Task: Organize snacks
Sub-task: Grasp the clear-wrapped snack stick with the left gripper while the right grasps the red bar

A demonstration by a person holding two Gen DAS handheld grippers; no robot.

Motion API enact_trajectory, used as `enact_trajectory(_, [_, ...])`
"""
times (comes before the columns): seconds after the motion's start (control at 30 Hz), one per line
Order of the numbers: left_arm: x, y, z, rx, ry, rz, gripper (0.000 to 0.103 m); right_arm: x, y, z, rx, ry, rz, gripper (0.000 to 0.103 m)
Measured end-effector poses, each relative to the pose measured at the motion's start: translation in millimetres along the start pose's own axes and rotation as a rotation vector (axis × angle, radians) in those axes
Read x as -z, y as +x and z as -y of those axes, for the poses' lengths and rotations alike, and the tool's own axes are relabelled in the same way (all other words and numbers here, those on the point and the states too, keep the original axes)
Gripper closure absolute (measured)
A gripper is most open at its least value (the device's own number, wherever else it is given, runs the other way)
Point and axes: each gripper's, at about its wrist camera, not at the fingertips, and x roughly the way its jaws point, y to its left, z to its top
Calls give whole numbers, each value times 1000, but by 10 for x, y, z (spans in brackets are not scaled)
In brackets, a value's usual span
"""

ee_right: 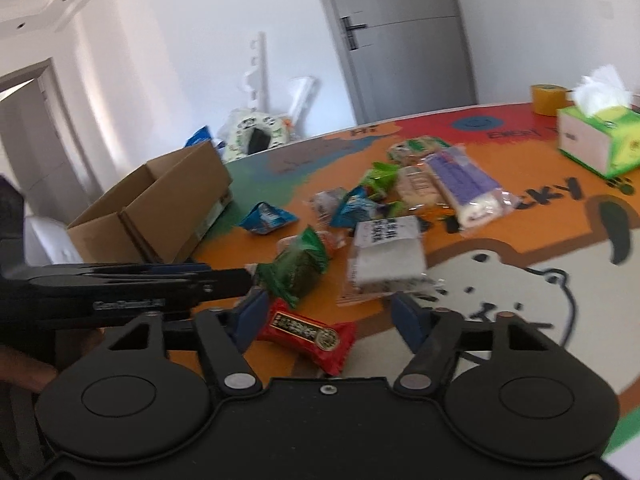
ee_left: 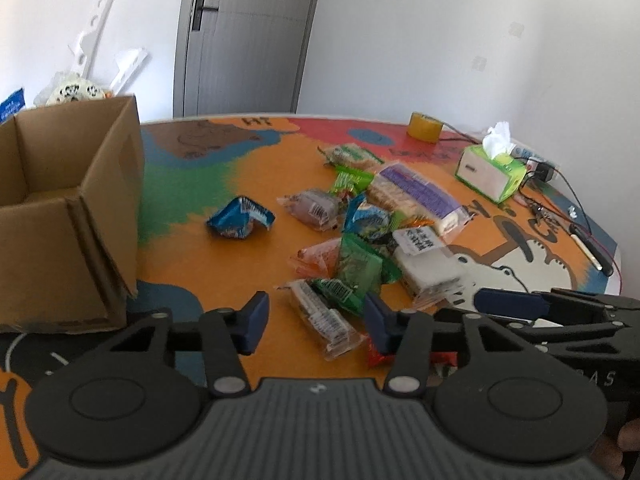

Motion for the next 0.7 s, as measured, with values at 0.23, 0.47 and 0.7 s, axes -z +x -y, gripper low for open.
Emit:
enact_trajectory(0.23, [56,78,-44,16,-19,-24,72,87,143,-9,-25,7,-46,51])
enact_trajectory(0.47, [131,14,-36,11,-10,-17,88,156,52,-33,-10,24,-33,68])
enact_trajectory(0.7, [178,-70,-53,3,-9,-13,88,217,-49,-1,5,57,-18,78])
